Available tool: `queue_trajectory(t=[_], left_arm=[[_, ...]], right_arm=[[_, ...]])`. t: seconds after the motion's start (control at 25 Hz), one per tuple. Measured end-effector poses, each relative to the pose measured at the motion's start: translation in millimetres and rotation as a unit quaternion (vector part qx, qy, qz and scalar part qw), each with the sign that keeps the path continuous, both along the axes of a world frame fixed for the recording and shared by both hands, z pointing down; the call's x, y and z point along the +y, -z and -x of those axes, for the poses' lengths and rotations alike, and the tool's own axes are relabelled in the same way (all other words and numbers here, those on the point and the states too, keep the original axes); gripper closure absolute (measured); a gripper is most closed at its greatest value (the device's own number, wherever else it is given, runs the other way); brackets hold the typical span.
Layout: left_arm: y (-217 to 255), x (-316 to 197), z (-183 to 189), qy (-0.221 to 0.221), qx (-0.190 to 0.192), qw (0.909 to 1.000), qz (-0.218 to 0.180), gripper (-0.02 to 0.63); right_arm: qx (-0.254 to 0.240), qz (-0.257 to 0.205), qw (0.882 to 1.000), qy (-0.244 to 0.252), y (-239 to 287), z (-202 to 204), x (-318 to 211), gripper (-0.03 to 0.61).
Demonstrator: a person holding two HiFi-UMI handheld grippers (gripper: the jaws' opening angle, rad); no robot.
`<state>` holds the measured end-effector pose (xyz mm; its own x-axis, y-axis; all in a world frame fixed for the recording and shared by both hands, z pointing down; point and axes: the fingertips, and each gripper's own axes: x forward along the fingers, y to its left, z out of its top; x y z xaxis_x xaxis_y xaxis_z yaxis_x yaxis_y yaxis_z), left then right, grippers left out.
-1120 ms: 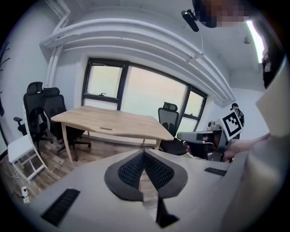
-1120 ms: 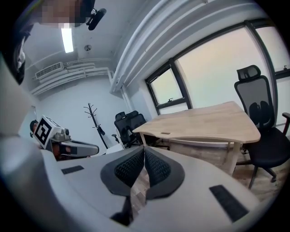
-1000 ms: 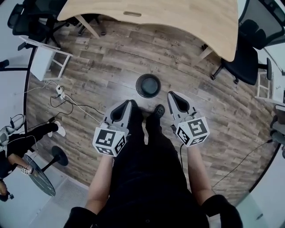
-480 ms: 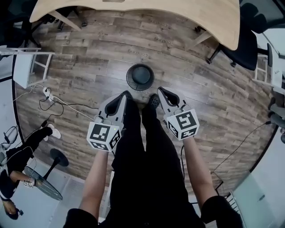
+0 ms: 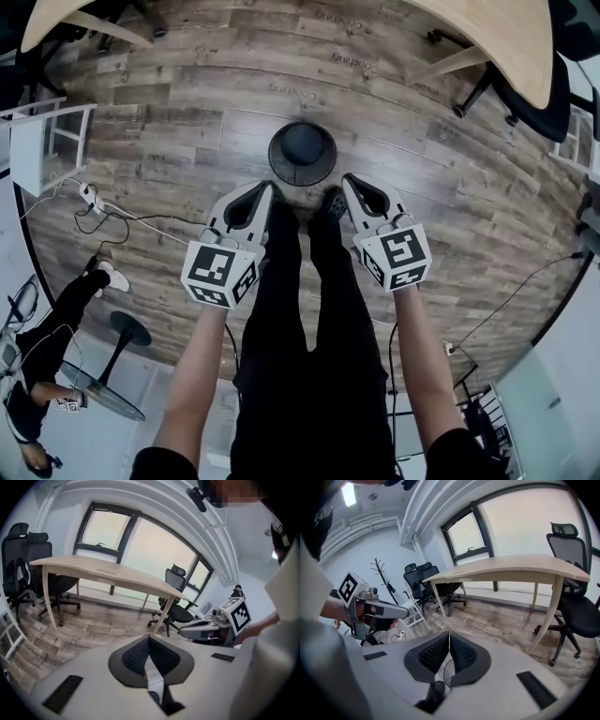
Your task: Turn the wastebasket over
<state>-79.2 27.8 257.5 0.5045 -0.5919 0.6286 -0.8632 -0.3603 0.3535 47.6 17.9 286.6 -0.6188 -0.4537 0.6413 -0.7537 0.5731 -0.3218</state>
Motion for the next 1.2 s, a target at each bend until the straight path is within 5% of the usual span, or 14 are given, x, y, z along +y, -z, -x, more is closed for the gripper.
queue_trajectory(t=[0.8,1.2], left_arm=[[-160,9,2,-0.008,-0.031,0.9985,0.044,0.597],[-216,24,4,0.026,-0.044,0.9963,0.068,0.597]], right_arm=[[0.051,0.066,0.996,0.039,-193,-12,13,0.545],[0.067,0.102,0.991,0.058,-271,-18,17,0.545]])
